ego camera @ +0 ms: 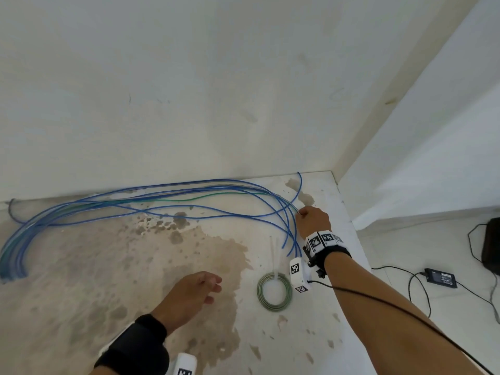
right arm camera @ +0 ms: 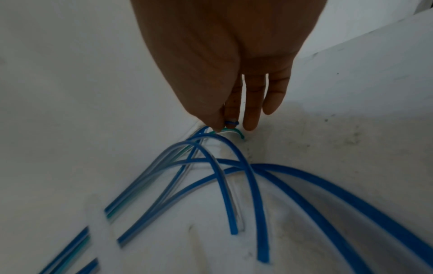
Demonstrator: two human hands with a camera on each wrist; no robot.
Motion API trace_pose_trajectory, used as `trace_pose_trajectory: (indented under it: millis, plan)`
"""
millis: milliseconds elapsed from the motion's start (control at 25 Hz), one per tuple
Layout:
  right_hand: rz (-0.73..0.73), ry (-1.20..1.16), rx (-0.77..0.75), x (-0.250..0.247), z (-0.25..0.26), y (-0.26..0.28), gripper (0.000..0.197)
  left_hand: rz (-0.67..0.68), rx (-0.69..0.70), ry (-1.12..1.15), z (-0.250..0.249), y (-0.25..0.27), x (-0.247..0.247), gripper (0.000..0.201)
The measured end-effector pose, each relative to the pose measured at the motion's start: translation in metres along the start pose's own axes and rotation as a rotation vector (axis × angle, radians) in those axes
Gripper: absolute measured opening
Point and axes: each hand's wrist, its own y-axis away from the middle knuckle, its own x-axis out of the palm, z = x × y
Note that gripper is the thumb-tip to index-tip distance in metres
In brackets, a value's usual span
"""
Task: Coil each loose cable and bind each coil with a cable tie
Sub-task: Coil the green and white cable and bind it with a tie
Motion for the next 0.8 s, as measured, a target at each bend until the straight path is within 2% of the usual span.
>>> trace_pose_trajectory:
  millis: [80, 200, 280, 360, 480, 600, 680, 800]
  plan:
    - [-0.07, -0.064, -0.024, 0.0, 0.001, 0.001, 0.022, 0.014, 0.016, -0.016, -0.004, -0.004, 0.003, 0.024]
    - [-0.227, -0.32, -0.098, -0.011, 0.013, 0.001, 0.021, 0.021, 0.098, -0.036, -0.017, -0.009, 0.008, 0.022]
    - [-0.267, -0.483, -0.097, -0.03, 0.028, 0.006, 0.018, -0.005, 0.181, -0.038, -0.035, -0.013, 0.009, 0.022]
    - [-0.245, -0.621, -0.095, -0.048, 0.046, 0.017, 0.01, -0.036, 0.263, 0.001, -0.058, -0.02, 0.01, 0.021]
    - [-0.183, -0.712, -0.122, -0.063, 0.065, 0.045, 0.012, -0.087, 0.325, 0.111, -0.1, -0.03, 0.011, 0.02]
    - [-0.099, -0.775, -0.149, -0.067, 0.076, 0.078, 0.012, -0.083, 0.234, 0.341, -0.136, -0.039, 0.009, 0.023]
    - [-0.018, -0.793, -0.163, -0.067, 0.079, 0.096, 0.012, -0.051, 0.172, 0.412, -0.148, -0.045, 0.006, 0.027]
    - [0.099, -0.726, -0.165, -0.06, 0.079, 0.117, 0.013, -0.044, 0.191, 0.454, -0.153, -0.048, -0.002, 0.028]
